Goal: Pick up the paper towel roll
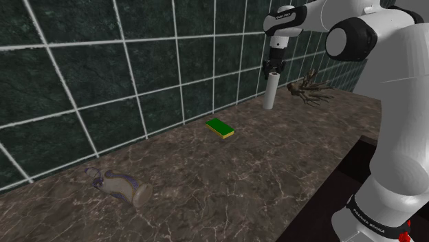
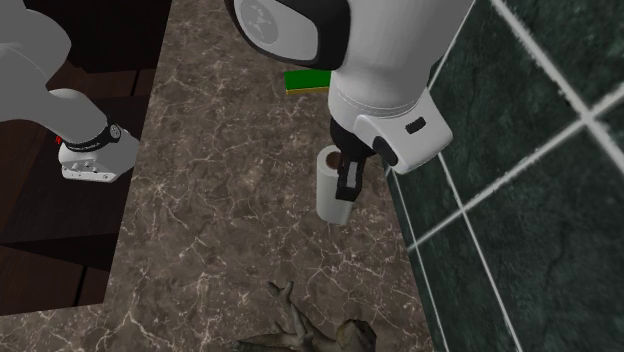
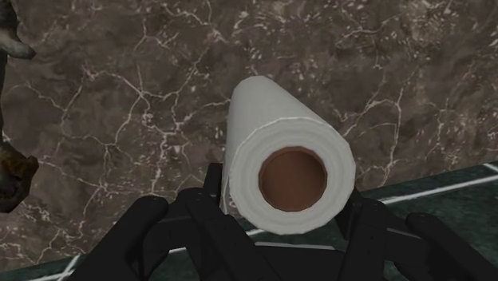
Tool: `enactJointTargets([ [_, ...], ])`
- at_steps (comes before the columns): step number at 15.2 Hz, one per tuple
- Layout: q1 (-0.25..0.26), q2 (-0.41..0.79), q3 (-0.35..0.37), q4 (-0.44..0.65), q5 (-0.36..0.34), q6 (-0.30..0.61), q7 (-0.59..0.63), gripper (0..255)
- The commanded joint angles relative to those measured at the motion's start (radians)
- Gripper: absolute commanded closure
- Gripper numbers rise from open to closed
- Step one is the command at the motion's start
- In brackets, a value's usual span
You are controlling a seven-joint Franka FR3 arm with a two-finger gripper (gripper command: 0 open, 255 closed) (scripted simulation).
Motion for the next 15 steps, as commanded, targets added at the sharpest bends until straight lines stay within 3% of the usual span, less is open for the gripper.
enactJointTargets([
  [1,-0.001,0.0,0.0,0.012,0.0,-0.013,0.001,255],
  [15,-0.037,0.055,0.003,0.292,0.011,-0.236,0.017,255],
])
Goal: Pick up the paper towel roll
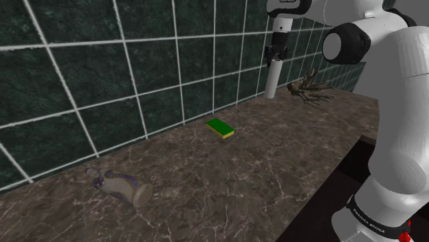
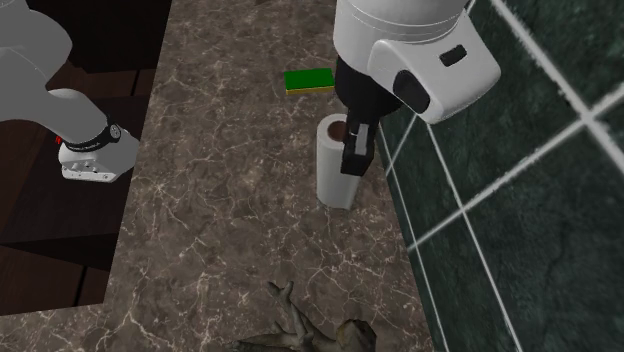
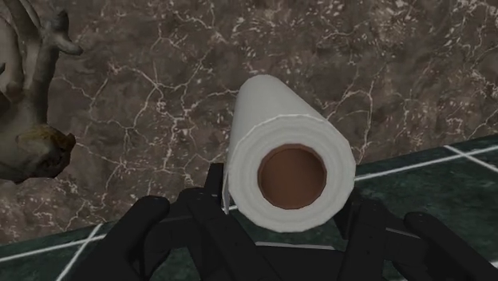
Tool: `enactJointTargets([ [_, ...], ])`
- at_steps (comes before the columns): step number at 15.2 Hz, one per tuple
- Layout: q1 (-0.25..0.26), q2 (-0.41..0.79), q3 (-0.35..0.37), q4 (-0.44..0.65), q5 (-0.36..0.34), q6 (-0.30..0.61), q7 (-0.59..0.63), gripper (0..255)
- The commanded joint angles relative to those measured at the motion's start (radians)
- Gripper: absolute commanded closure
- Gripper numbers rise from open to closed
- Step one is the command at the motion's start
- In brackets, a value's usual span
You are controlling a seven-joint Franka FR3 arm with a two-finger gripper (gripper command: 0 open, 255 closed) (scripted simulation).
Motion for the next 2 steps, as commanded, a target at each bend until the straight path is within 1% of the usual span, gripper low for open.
enactJointTargets([
  [1,-0.004,0.006,0.001,0.025,0.001,-0.02,0.001,255],
  [2,-0.004,0.007,0.001,0.026,0.002,-0.02,0.001,255],
])
